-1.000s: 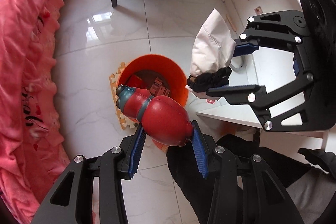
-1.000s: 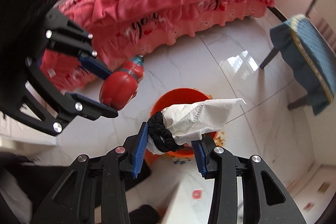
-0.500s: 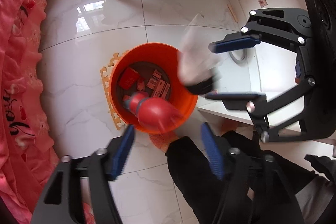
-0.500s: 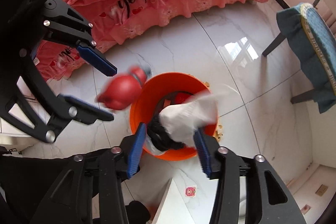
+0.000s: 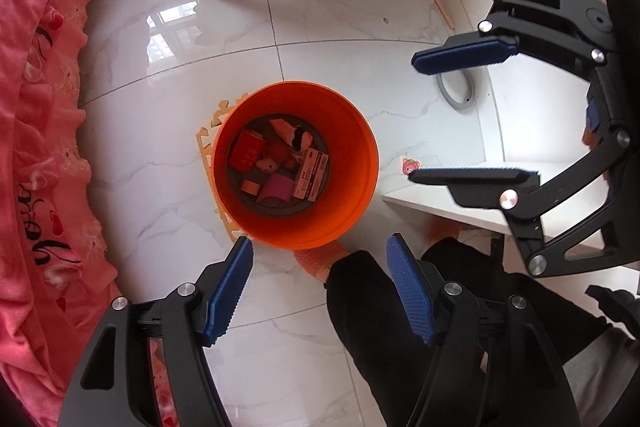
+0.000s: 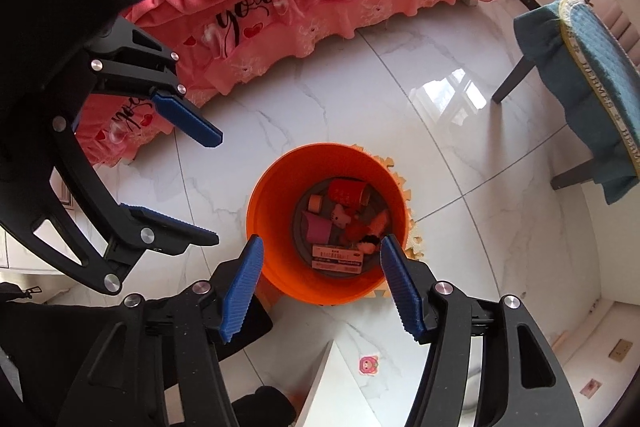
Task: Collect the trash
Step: 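Move both open tools back toward the desk mat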
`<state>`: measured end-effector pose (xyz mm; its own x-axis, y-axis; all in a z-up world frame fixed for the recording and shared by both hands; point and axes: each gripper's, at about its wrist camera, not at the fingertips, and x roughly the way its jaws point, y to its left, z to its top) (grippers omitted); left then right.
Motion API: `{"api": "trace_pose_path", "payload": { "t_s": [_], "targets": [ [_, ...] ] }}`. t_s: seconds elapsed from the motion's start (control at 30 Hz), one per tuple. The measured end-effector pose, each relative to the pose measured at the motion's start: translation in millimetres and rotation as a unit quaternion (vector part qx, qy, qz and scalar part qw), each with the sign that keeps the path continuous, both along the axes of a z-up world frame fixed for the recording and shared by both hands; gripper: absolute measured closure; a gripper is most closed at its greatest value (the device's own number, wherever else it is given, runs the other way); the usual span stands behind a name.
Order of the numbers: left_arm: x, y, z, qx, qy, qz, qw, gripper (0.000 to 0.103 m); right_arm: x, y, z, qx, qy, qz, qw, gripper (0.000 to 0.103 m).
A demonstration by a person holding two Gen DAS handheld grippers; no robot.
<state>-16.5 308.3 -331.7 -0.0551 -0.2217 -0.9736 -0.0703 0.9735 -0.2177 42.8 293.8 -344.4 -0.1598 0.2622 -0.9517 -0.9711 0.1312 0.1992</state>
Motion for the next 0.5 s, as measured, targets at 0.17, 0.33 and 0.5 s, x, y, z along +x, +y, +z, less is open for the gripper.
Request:
{"api": "trace_pose_path", "payload": {
  "t_s": [0.17, 0.33, 0.5],
  "targets": [
    [-3, -6, 27, 0.026, -0.012, -0.008, 0.9996, 0.026, 8, -14, 32, 0.005, 0.005, -0.023, 1.0, 0.042],
    [-6, -23, 69, 0.06, -0.034, -0.026, 0.9973, 0.024, 14, -48, 78, 0.036, 0.022, -0.079, 0.996, 0.034],
    [-5, -48, 113, 0.086, -0.06, -0.033, 0.9939, 0.015, 21, -87, 124, 0.065, 0.033, -0.123, 0.99, 0.032]
  ]
}}
